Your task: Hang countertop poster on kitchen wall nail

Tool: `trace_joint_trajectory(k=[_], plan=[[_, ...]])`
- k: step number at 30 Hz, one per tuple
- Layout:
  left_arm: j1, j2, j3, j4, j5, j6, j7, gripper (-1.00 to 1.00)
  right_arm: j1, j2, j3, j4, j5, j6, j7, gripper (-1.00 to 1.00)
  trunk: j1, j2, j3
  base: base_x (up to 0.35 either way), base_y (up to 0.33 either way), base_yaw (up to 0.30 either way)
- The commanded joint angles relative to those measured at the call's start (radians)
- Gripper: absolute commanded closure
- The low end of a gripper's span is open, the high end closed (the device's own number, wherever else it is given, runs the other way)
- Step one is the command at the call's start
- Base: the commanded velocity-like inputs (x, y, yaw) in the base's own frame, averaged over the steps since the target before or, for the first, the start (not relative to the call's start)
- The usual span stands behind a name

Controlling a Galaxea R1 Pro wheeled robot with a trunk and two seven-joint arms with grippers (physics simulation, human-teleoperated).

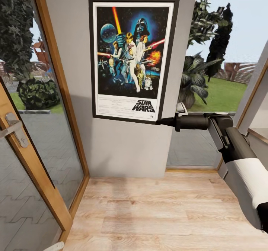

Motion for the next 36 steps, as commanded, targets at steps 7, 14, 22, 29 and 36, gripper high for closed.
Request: trace_joint_trajectory(k=[7,14,22,29,36], plan=[[-0.001,0.001,0.002,0.002,0.007,-0.002,-0.006,-1.0,-0.001,-0.001,0.002,-0.001,-0.009,0.011,0.001,1.0,0.001,-0.002,-0.002,0.207,0.0,0.0],[-0.001,0.0,0.002,0.002,0.007,-0.002,-0.006,-1.0,-0.001,-0.001,0.003,-0.001,-0.009,0.011,0.001,1.0,0.001,-0.002,-0.002,0.316,0.0,0.0],[-0.001,0.0,0.002,0.002,0.007,-0.001,-0.006,-1.0,-0.001,-0.001,0.003,-0.001,-0.009,0.011,0.001,1.0,0.001,-0.002,-0.002,0.333,0.0,0.0],[-0.001,0.0,0.002,0.002,0.007,-0.001,-0.006,-1.0,-0.001,-0.001,0.004,-0.001,-0.008,0.01,0.0,1.0,0.001,-0.002,-0.002,0.335,0.0,0.0],[-0.001,0.0,0.002,0.002,0.007,-0.001,-0.006,-1.0,-0.001,-0.001,0.004,-0.003,-0.011,0.011,-0.058,1.0,0.001,-0.002,-0.002,0.335,0.0,0.0]])
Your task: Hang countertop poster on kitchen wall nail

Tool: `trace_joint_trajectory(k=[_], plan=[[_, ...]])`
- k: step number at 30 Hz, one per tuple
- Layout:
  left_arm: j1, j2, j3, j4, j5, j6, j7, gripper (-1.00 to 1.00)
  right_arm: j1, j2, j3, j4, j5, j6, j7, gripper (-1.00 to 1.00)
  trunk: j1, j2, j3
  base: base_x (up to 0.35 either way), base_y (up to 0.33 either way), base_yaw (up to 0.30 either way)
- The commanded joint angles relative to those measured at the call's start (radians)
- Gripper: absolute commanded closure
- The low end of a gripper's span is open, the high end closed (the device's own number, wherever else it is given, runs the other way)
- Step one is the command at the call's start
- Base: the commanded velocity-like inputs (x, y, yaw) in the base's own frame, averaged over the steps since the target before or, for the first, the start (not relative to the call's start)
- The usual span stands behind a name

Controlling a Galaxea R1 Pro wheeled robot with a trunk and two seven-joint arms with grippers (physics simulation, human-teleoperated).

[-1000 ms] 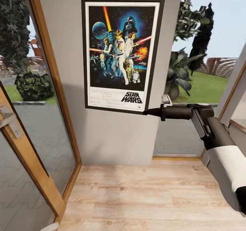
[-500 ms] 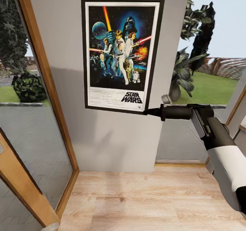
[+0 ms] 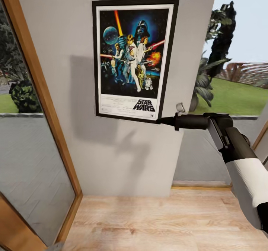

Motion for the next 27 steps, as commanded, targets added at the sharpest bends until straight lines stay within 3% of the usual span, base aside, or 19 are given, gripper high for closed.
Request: trace_joint_trajectory(k=[1,13,27], plan=[[-0.001,0.0,0.002,0.002,0.007,-0.002,-0.006,-1.0,-0.001,-0.001,0.002,0.0,-0.01,0.01,-0.007,1.0,0.001,-0.002,-0.002,0.335,0.0,0.0],[-0.001,0.0,0.002,0.002,0.007,-0.002,-0.006,-1.0,-0.001,-0.001,0.002,-0.006,-0.011,0.01,-0.021,1.0,0.001,-0.002,-0.002,0.295,0.0,0.0],[-0.001,0.001,0.002,0.002,0.007,-0.002,-0.006,-1.0,-0.001,0.01,0.009,-0.013,-0.013,0.01,-0.015,1.0,0.001,-0.002,-0.002,0.018,0.0,0.0]])
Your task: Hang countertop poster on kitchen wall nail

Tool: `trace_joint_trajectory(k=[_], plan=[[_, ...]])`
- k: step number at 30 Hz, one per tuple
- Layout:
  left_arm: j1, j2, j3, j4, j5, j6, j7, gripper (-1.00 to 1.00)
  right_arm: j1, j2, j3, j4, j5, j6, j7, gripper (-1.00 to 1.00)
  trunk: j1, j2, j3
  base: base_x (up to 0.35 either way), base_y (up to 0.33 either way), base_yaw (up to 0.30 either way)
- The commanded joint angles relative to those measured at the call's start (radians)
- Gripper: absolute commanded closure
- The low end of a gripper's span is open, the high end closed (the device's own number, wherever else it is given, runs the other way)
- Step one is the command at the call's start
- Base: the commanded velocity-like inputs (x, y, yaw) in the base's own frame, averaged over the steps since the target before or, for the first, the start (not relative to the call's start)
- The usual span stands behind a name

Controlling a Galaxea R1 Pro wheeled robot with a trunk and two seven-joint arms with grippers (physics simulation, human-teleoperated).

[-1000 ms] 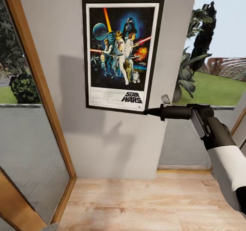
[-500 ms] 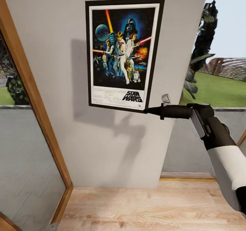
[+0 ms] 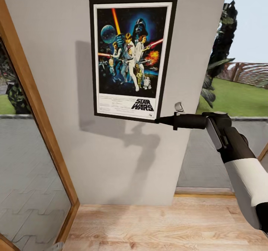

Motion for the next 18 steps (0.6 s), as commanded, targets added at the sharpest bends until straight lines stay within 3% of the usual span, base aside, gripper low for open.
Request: trace_joint_trajectory(k=[1,18], plan=[[-0.001,0.0,0.002,0.002,0.007,-0.002,-0.006,-1.0,-0.001,0.0,0.003,-0.004,-0.008,0.01,0.001,1.0,0.001,-0.002,-0.002,0.0,0.0,0.0],[-0.001,0.0,0.002,0.002,0.007,-0.002,-0.006,-1.0,-0.001,0.002,0.006,-0.022,-0.009,0.013,0.006,1.0,0.001,-0.002,-0.002,0.0,0.0,0.0]])
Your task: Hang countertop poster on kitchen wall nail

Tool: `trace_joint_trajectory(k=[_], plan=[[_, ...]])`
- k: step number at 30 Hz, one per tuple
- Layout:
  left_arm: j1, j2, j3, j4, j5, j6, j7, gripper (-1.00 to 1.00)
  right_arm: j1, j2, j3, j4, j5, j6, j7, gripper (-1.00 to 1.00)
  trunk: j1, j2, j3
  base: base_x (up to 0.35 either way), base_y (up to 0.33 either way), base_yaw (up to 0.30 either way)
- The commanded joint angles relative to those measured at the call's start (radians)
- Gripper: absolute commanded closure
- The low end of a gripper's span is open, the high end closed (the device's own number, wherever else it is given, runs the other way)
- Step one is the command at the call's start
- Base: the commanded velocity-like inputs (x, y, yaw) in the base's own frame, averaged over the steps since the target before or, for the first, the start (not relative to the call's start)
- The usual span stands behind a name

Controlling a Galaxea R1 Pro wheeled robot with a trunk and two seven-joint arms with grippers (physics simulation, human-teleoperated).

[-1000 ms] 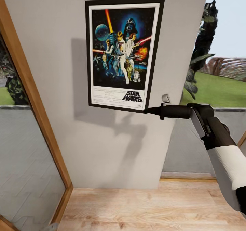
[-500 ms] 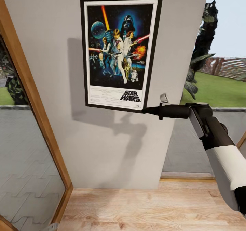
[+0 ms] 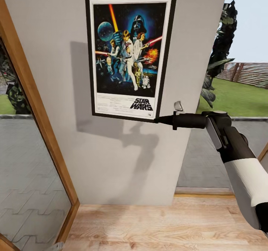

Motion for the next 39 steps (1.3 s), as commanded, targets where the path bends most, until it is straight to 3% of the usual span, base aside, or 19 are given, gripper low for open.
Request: trace_joint_trajectory(k=[1,7,14,28,39], plan=[[-0.001,0.0,0.002,0.002,0.007,-0.002,-0.006,-1.0,-0.001,-0.001,0.002,0.0,-0.009,0.01,0.0,1.0,0.001,-0.002,-0.002,0.0,0.0,0.0],[-0.001,0.0,0.002,0.001,0.007,-0.002,-0.006,-1.0,-0.001,-0.001,0.005,0.0,-0.009,0.01,0.001,1.0,0.001,-0.002,-0.002,0.1,0.008,0.0],[-0.001,0.0,0.002,0.001,0.007,-0.002,-0.006,-1.0,-0.001,-0.001,0.039,0.0,-0.009,0.01,0.0,1.0,0.001,-0.002,-0.002,0.294,0.073,0.0],[-0.001,0.0,0.002,0.001,0.007,-0.002,-0.006,-1.0,-0.001,-0.001,0.043,0.0,-0.009,0.009,-0.001,1.0,0.001,-0.002,-0.002,0.312,0.088,0.0],[-0.001,0.0,0.002,0.001,0.007,-0.002,-0.006,-1.0,-0.001,-0.001,0.042,0.0,-0.009,0.008,-0.001,1.0,0.001,-0.002,-0.002,0.054,0.016,0.0]])
